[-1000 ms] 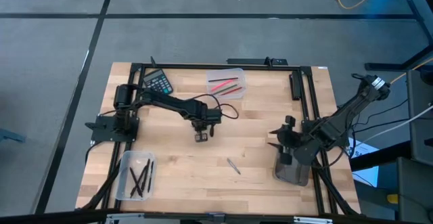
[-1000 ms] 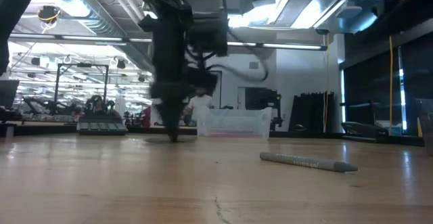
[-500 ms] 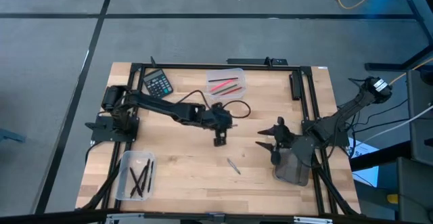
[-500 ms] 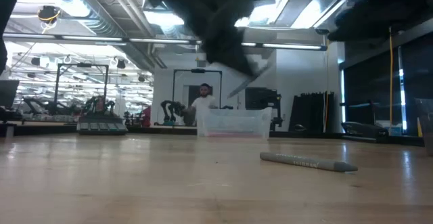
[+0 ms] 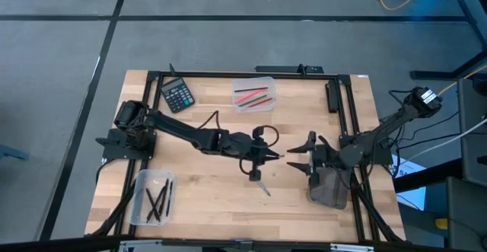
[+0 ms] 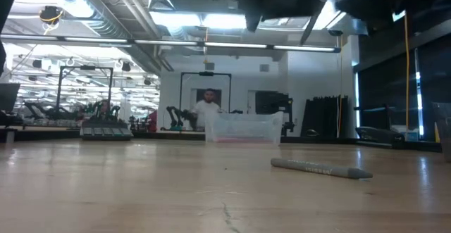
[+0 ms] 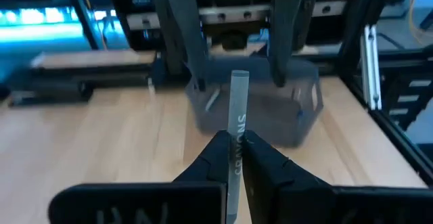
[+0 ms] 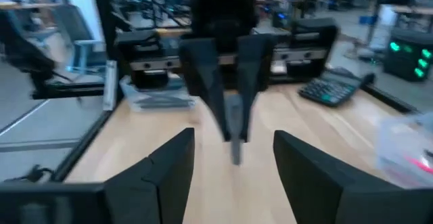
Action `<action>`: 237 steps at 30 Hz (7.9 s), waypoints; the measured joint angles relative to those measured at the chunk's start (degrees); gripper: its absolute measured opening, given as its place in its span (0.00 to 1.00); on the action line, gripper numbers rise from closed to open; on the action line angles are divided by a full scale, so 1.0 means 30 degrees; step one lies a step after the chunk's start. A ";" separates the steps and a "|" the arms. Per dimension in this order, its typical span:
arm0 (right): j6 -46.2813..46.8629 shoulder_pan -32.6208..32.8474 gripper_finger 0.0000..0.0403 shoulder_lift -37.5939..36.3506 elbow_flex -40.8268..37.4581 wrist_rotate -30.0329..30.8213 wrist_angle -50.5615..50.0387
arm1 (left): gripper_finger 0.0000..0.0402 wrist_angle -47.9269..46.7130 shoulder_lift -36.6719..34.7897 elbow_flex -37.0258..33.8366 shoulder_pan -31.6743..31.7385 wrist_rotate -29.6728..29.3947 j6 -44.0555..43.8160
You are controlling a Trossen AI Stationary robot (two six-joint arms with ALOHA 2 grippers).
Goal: Sort crayons/erasers/pens/pencils in bins
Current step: Put the gray crayon into the black bin
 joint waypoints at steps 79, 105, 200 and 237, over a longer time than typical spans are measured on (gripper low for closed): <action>0.3945 -0.2805 0.13 -0.2125 0.3808 -0.8695 -1.1973 | 0.31 -0.0032 0.0364 0.0076 -0.0712 -0.0485 -0.0944; 1.3585 0.1761 0.13 -0.2011 0.6010 -1.3344 -2.6263 | 0.31 0.6691 0.4734 0.0058 -0.1474 0.4162 -0.3631; 1.3197 0.3902 0.34 -0.2004 0.5995 -0.6819 -2.8603 | 0.05 0.3117 0.8726 0.0772 0.0604 0.2398 -0.0076; 1.1849 0.3905 0.34 -0.2004 0.8924 0.5821 -3.0478 | 0.05 0.8358 0.4216 0.0777 -0.0667 -0.3647 0.0255</action>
